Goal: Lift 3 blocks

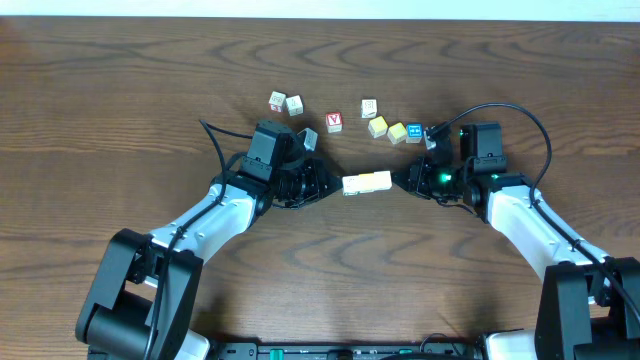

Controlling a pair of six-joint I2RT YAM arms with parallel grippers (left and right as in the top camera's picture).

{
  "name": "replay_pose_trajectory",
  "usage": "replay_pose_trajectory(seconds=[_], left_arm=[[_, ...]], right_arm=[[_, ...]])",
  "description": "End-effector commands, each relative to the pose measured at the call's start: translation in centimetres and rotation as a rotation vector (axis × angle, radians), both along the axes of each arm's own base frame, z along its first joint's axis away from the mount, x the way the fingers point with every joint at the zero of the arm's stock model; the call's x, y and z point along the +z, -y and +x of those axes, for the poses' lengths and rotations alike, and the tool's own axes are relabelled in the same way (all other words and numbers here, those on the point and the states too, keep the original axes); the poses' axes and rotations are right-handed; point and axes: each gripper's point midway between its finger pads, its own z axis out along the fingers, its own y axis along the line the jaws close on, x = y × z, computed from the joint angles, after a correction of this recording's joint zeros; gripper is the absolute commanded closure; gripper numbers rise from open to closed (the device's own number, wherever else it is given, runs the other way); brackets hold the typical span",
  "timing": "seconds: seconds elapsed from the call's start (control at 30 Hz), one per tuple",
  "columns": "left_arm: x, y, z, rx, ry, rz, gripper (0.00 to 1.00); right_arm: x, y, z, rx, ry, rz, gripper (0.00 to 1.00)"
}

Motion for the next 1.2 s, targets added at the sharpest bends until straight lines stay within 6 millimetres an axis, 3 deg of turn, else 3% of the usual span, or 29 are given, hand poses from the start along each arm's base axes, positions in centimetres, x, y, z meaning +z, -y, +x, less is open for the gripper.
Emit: replay_pose_trajectory(seconds=[0.0, 1.17], left_arm=[[2.33, 2.69, -1.14, -0.109, 0.022, -0.097, 0.93], [1.38, 2.13, -0.93, -0.075, 0.006, -0.049, 0.93]], right_arm=[[3.85, -5.96, -4.22, 0.246, -0.027, 0.234, 0.99], [2.85, -6.09, -4.2, 0.23, -0.027, 0.171, 0.99]])
